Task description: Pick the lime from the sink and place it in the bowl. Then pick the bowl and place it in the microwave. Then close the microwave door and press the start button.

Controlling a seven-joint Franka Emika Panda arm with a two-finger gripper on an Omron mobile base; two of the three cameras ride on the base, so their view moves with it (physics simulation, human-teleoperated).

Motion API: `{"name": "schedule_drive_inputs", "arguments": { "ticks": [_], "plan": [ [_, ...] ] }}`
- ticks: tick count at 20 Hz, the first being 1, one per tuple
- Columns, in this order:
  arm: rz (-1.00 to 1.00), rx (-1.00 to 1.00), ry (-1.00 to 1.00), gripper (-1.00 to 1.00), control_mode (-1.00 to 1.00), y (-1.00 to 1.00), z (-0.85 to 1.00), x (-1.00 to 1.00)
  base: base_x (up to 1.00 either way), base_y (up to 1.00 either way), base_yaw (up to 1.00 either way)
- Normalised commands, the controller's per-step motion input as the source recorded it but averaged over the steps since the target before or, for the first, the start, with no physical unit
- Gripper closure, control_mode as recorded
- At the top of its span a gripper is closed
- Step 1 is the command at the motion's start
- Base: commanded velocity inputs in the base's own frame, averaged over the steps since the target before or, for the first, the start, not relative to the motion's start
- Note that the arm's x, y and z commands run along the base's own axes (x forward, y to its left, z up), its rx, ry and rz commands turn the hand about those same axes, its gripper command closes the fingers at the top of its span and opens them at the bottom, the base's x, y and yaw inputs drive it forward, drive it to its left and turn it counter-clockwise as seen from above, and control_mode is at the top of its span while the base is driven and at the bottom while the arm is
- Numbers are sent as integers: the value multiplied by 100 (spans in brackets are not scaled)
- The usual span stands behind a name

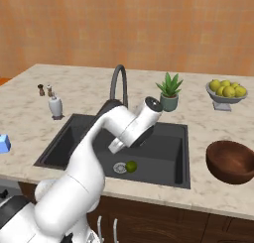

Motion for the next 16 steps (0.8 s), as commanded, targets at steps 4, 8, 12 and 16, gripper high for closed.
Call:
{"name": "schedule_drive_inputs", "arguments": {
  "ticks": [4,8,12,16],
  "plan": [
    [56,4,-2,-100,-100,0,-31,76,0,0,0],
    [42,10,-10,-100,-100,0,-31,76,0,0,0],
    [27,6,-3,-100,-100,-2,-43,60,0,0,0],
    [4,1,0,-100,-100,-8,-47,37,0,0,0]
  ]
}}
